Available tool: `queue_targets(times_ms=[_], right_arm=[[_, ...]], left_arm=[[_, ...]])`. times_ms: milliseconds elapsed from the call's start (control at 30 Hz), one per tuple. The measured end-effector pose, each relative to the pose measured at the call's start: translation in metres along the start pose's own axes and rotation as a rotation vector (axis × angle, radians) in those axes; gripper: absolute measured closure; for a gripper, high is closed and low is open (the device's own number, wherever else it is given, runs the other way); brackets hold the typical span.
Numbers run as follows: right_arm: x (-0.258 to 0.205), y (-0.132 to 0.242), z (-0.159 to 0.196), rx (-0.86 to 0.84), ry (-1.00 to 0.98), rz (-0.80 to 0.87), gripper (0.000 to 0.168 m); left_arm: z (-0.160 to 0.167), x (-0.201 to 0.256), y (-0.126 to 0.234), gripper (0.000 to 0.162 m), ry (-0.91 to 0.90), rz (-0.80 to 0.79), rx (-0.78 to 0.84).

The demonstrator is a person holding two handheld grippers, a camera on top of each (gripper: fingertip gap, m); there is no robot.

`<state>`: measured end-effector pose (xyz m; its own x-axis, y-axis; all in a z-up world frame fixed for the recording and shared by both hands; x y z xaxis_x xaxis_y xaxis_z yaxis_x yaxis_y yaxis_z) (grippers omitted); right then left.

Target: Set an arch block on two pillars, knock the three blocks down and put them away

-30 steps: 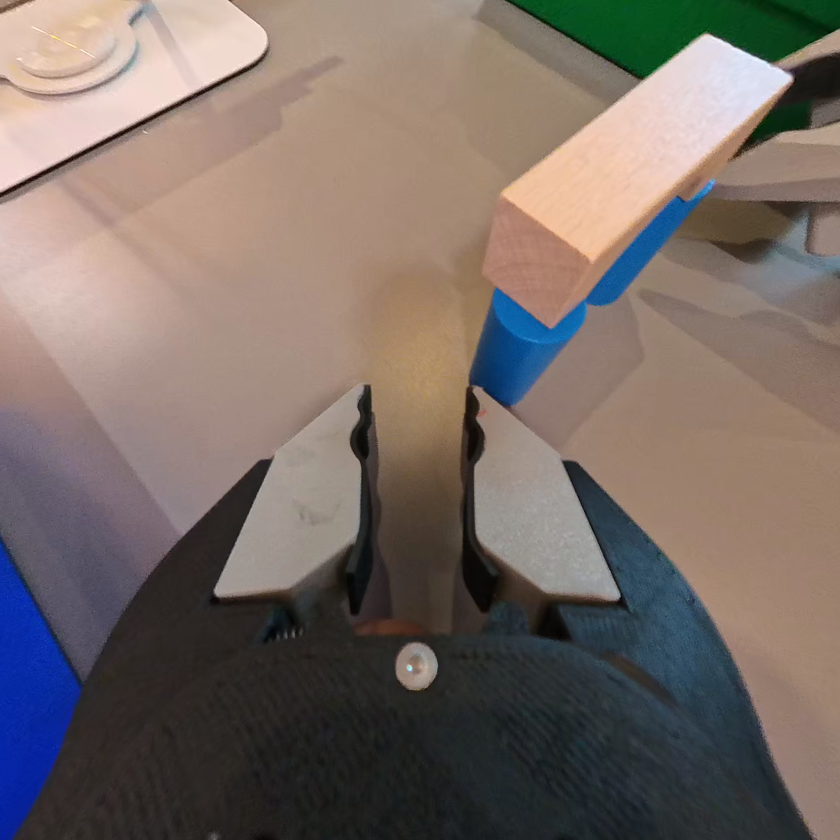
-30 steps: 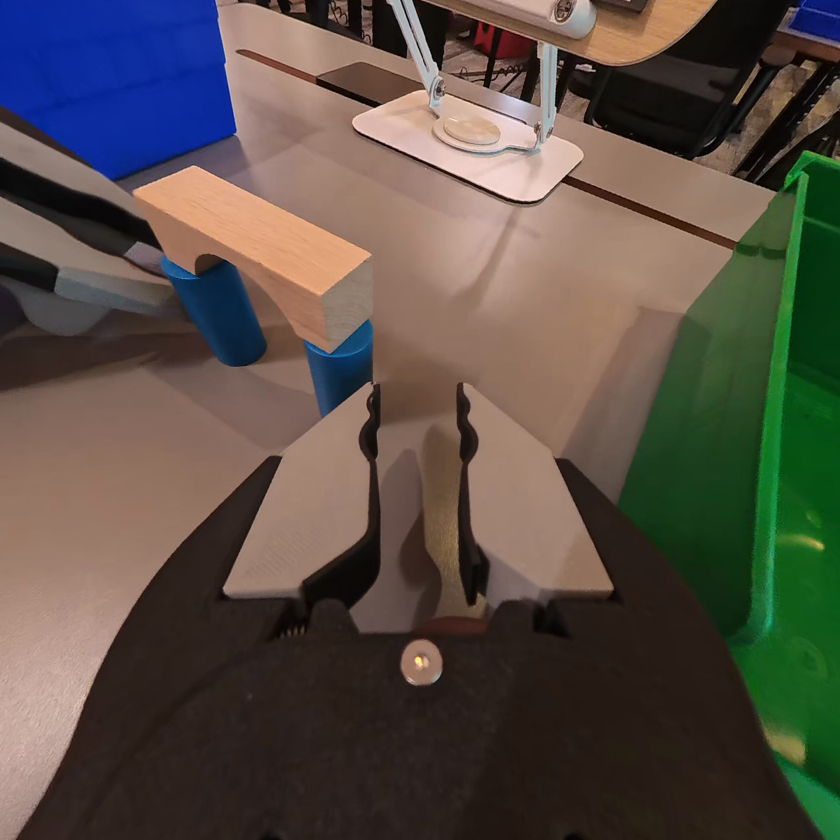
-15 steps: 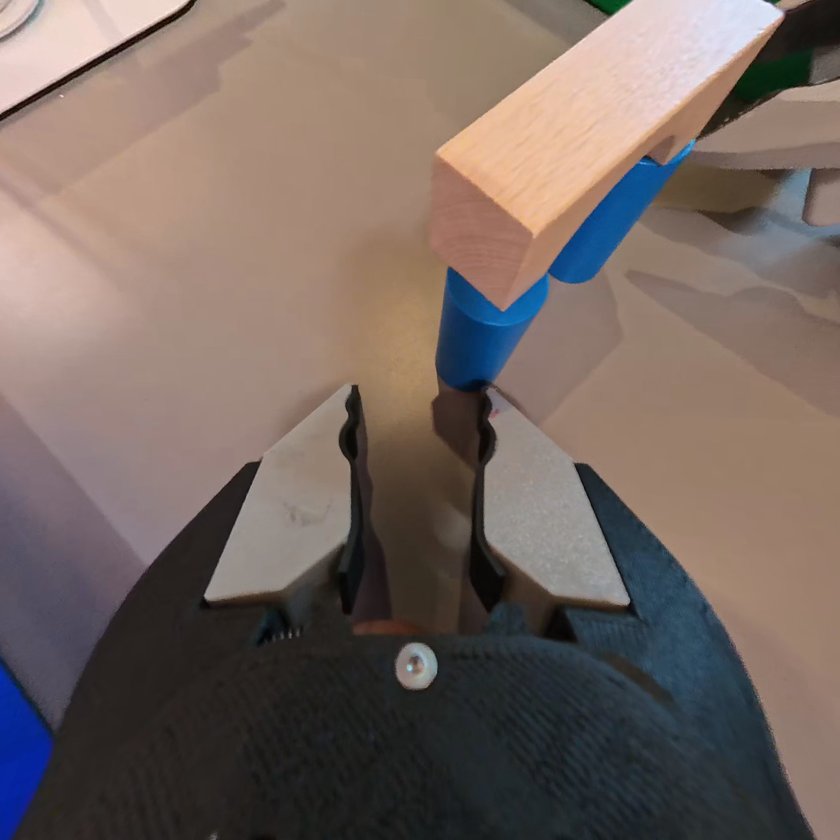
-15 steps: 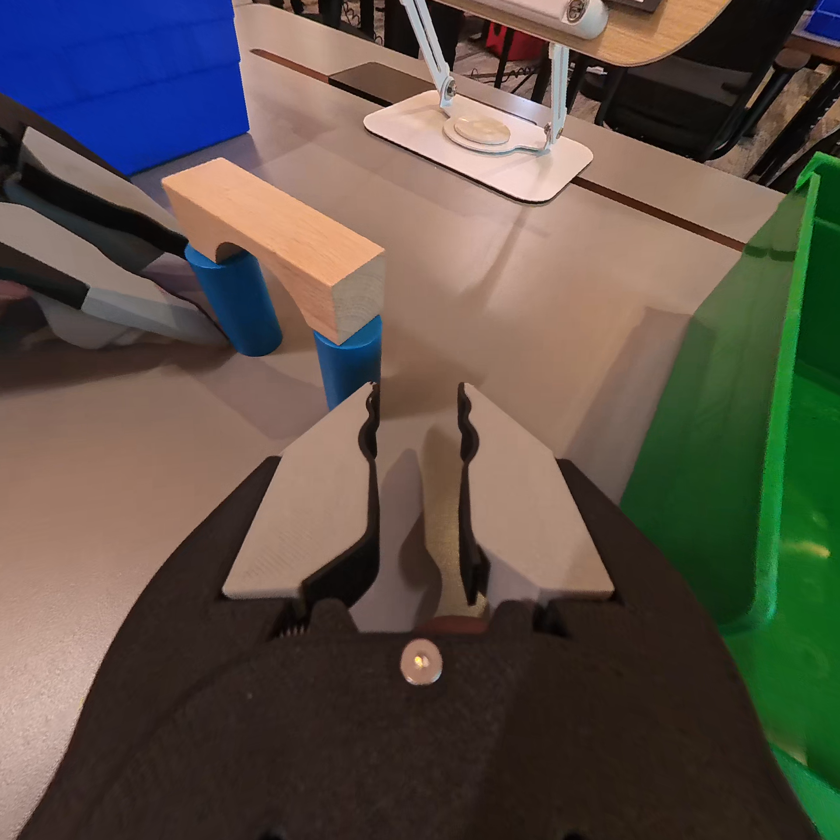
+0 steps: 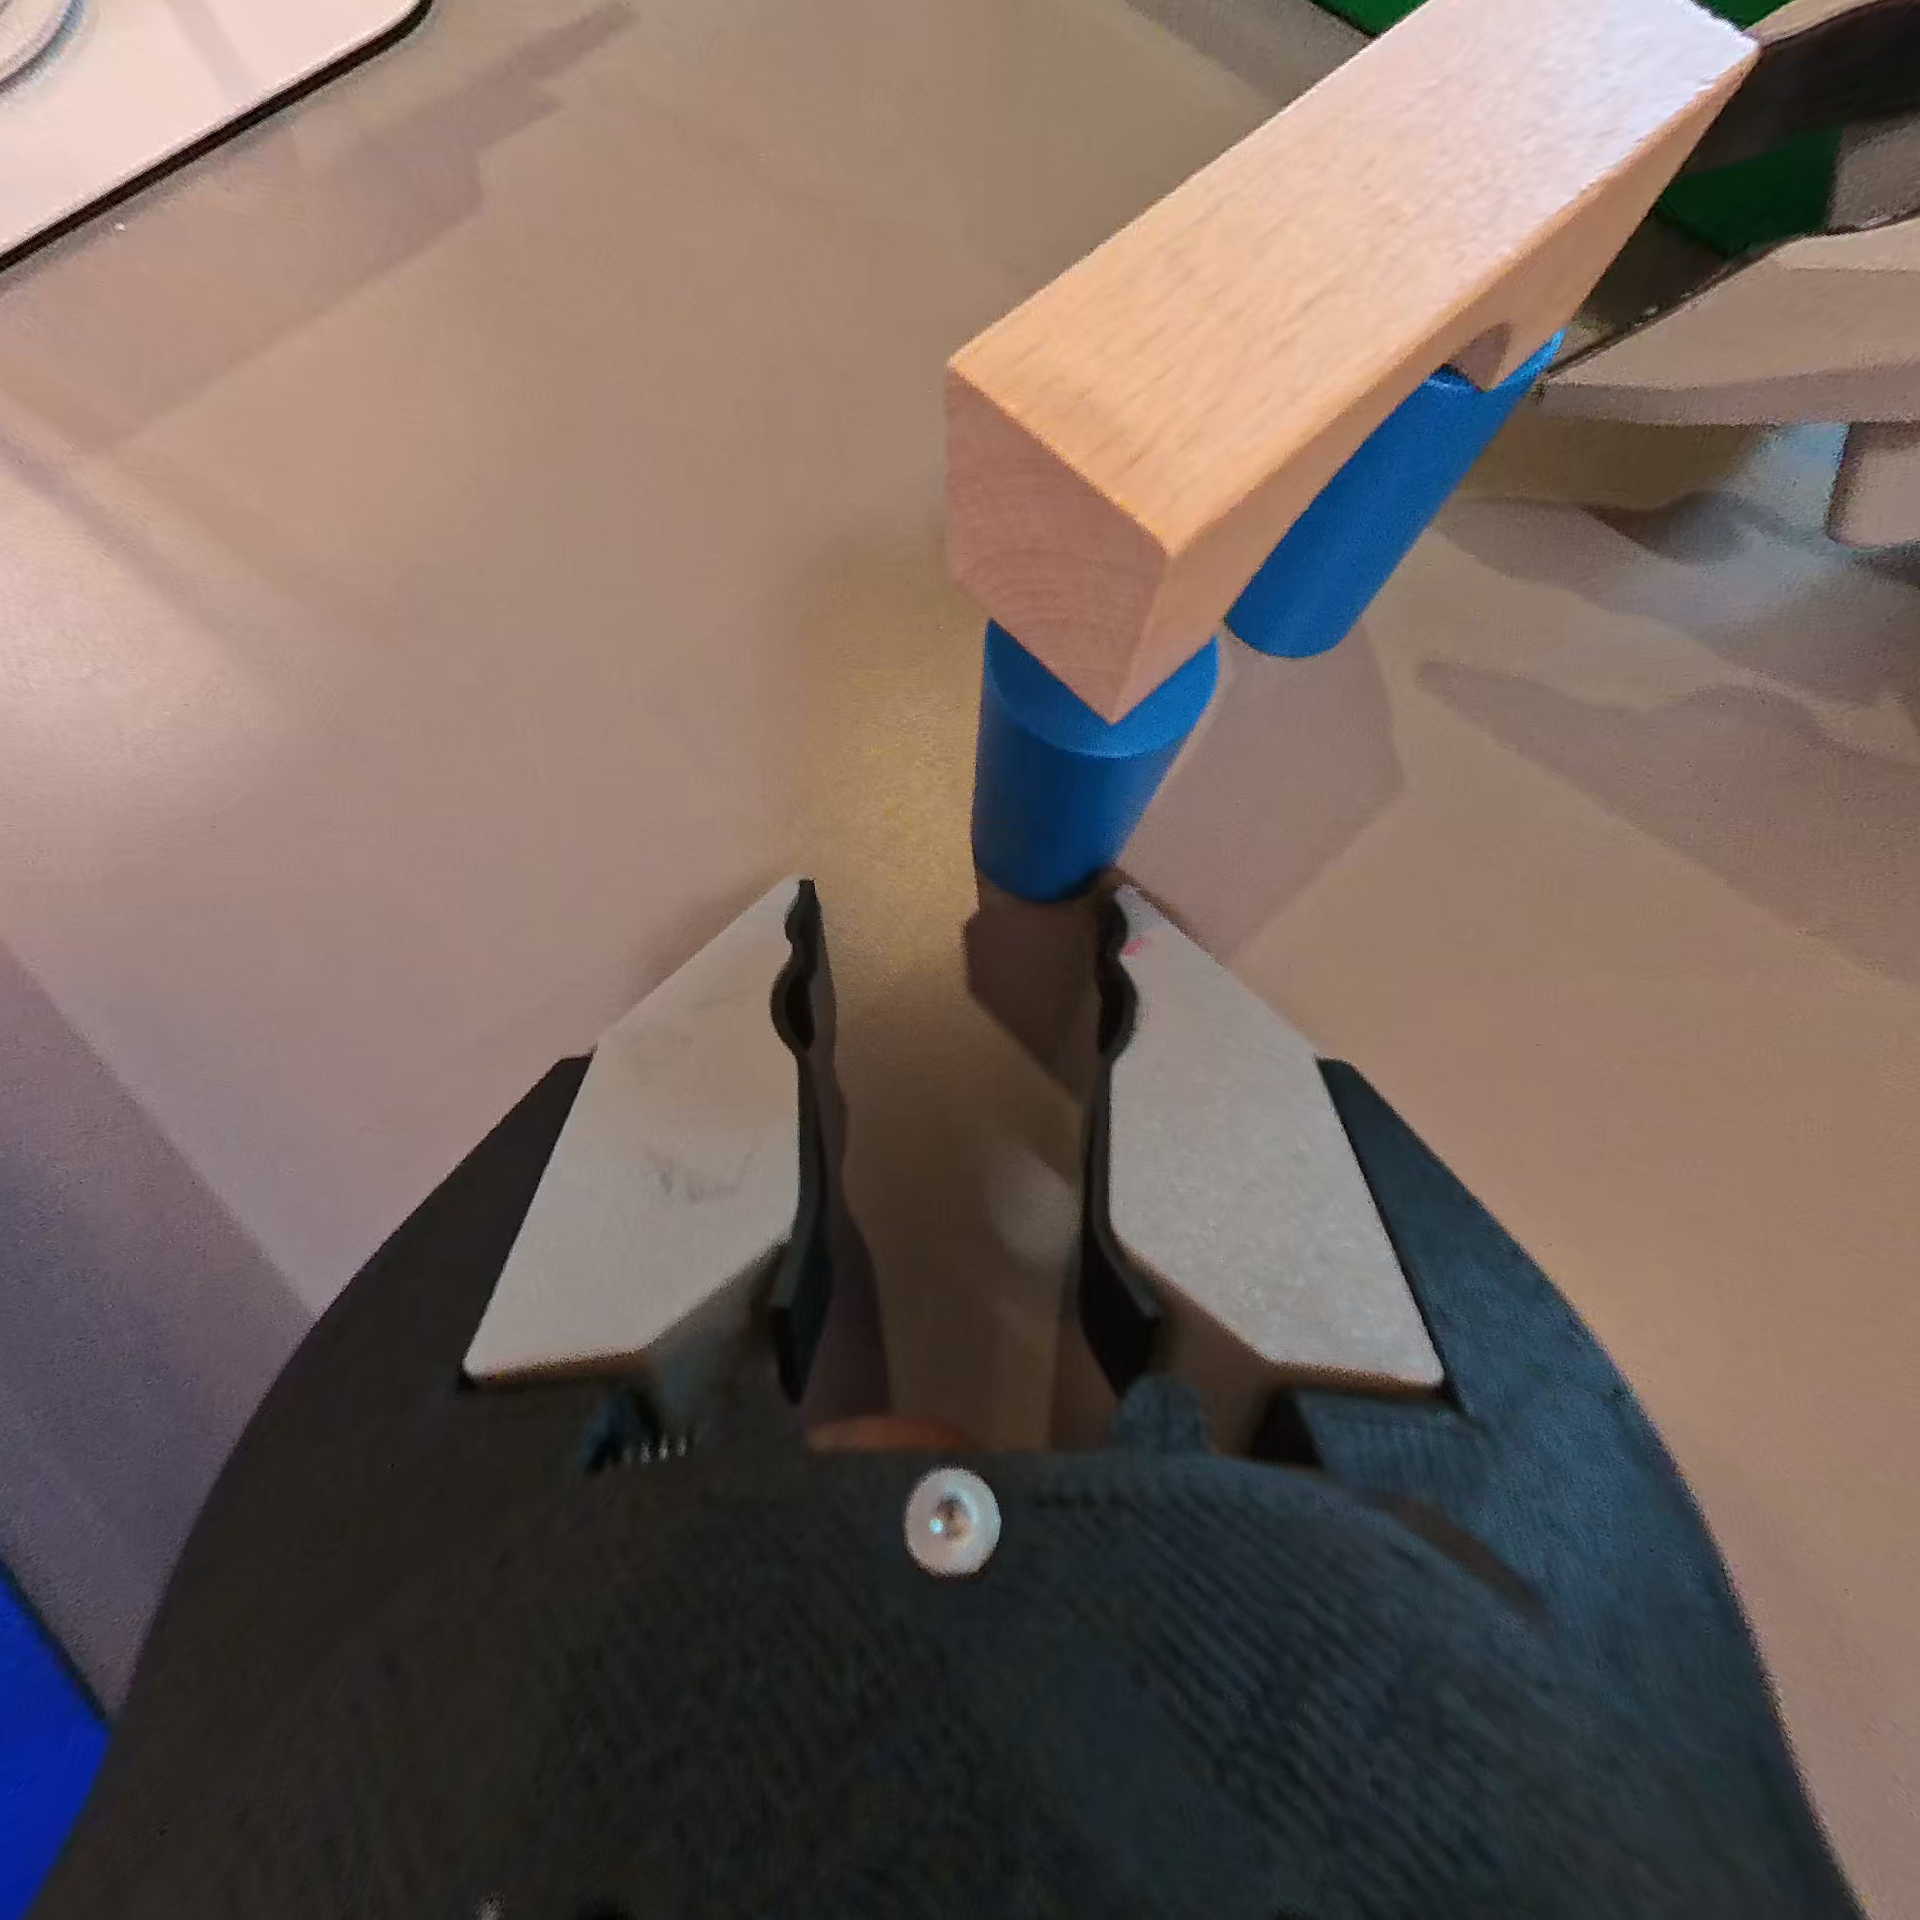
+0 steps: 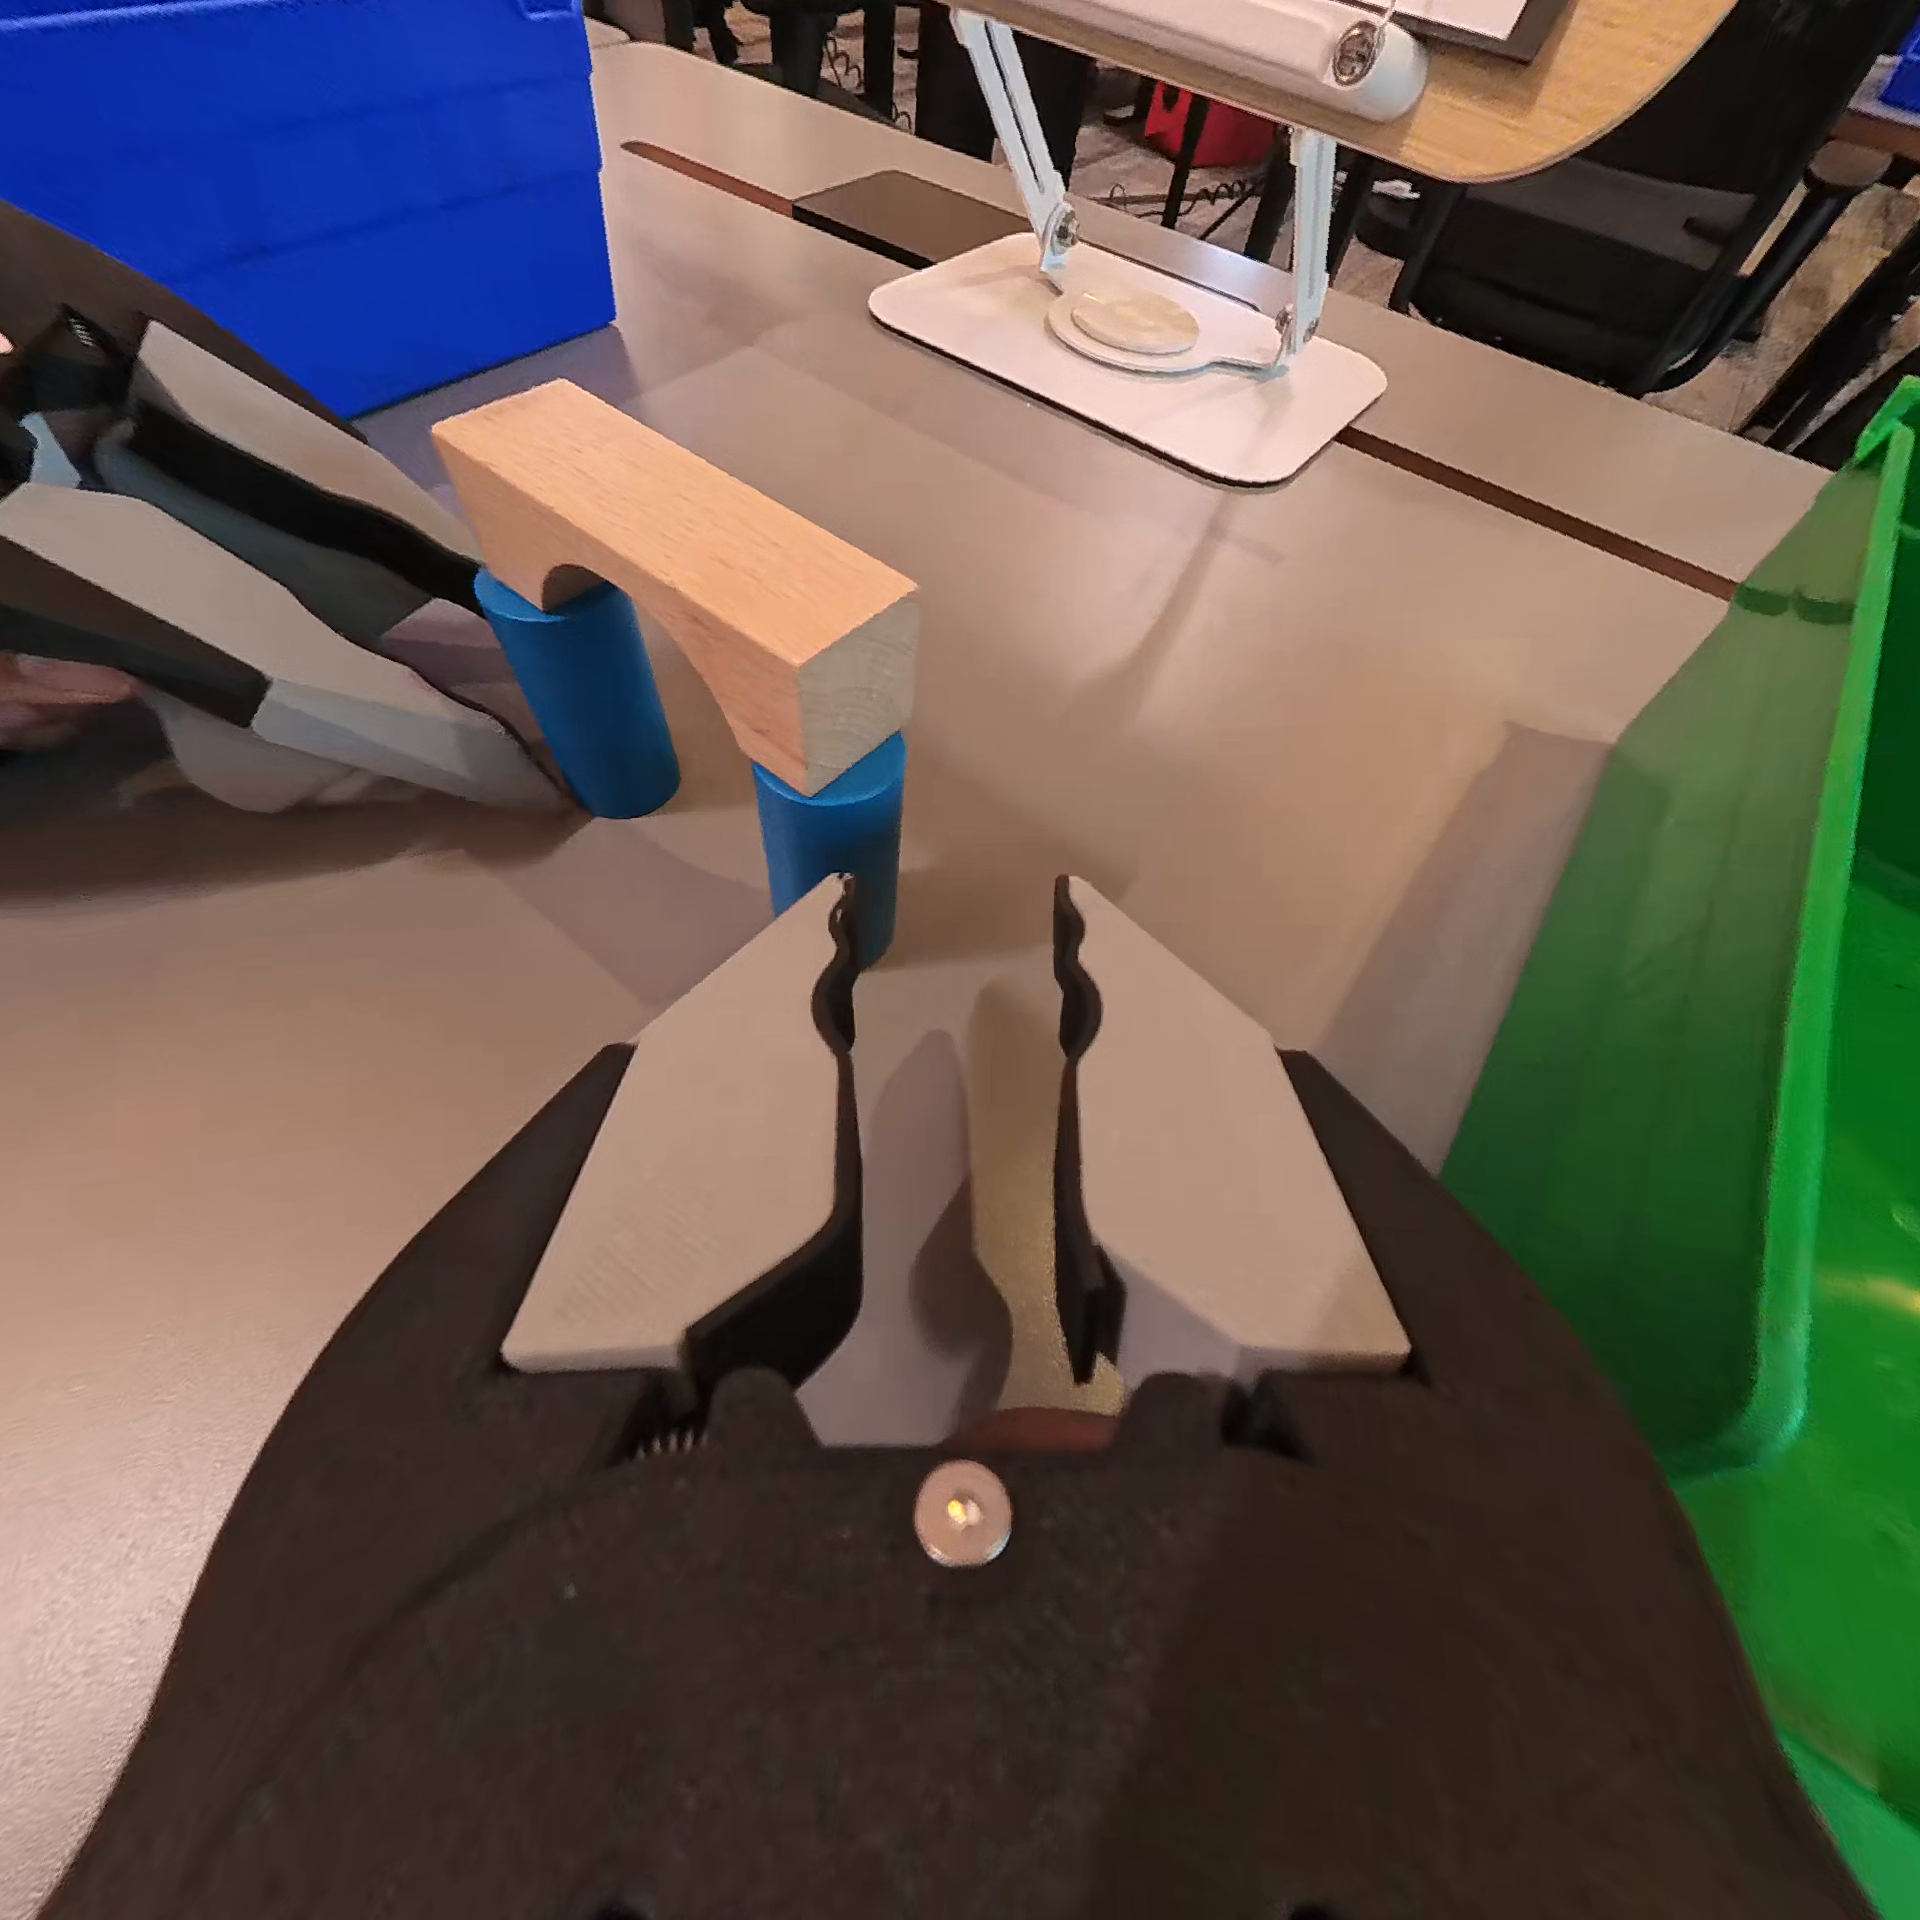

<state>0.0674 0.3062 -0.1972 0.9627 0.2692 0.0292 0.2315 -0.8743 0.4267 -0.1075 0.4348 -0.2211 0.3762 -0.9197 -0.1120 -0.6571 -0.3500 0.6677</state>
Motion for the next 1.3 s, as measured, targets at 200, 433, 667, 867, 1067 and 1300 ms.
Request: queue_targets(times_ms=[200, 433, 667, 867, 1067, 1300], right_arm=[[-0.002, 0.0, 0.0, 0.004, 0.005, -0.048, 0.131], [-0.001, -0.001, 0.004, -0.051, 0.026, -0.01, 0.136], [-0.003, 0.011, 0.006, -0.023, 0.062, 0.107, 0.138], [-0.004, 0.027, 0.008, 0.041, 0.062, 0.174, 0.14], [0.006, 0.042, 0.007, 0.116, 0.021, 0.331, 0.147], [0.009, 0.048, 0.011, 0.096, 0.027, 0.346, 0.151]], left_arm=[[0.001, -0.002, 0.001, 0.111, 0.022, 0.011, 0.003], [0.007, -0.012, 0.006, 0.113, 0.021, -0.022, -0.004], [0.013, -0.03, 0.009, 0.161, 0.089, -0.231, -0.023], [0.019, -0.03, 0.014, 0.162, 0.043, -0.479, -0.072], [-0.035, 0.032, -0.019, 0.162, 0.302, -0.064, 0.036], [-0.047, 0.04, -0.027, 0.162, 0.243, -0.091, 0.102]])
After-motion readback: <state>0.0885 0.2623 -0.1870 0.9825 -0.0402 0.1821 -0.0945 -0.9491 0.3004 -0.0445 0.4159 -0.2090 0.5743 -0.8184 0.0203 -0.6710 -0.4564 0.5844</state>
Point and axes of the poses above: each gripper's, where its closed fingertips meet, y back along the fingers, z out of its underside, x = y × z across the jaws, the point moved 9 cm from there along y, back along the fingers, and after that the axes turned 10 degrees about -z, right-handed, at the moved point
